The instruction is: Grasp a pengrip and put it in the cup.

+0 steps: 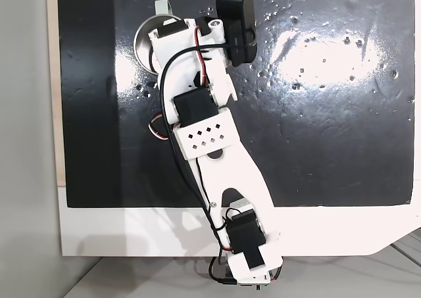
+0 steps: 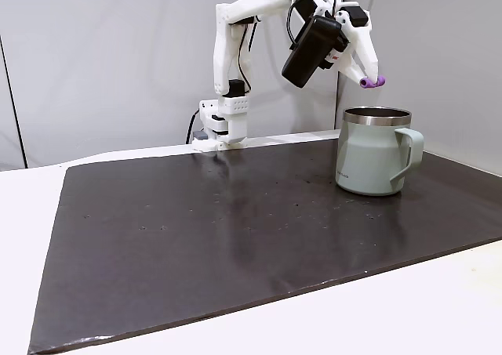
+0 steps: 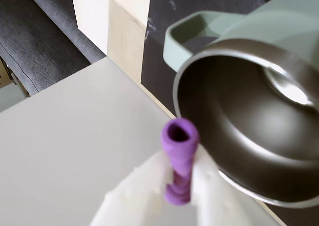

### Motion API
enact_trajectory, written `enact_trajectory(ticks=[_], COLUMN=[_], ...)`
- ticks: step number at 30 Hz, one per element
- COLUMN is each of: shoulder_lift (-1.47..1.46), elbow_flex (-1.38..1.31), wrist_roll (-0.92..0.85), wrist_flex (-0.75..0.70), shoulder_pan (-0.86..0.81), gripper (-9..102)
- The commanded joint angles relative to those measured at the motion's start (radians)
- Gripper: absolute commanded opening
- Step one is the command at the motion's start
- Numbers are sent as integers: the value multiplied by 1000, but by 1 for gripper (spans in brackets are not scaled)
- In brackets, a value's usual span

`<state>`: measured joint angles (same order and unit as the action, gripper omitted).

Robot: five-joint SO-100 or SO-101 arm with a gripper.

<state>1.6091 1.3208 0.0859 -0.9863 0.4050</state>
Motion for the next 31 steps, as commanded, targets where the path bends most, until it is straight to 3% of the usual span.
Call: enact_trajectory(ticks=[1, 8, 12, 31], shoulder_lift=[8, 8, 8, 17], elbow_flex=[-69, -89, -103, -100], wrist_roll=[6, -118, -124, -123], wrist_flex=[31, -9, -35, -61], shoulder_pan=[11, 32, 41, 43], gripper=[0, 22, 28, 29])
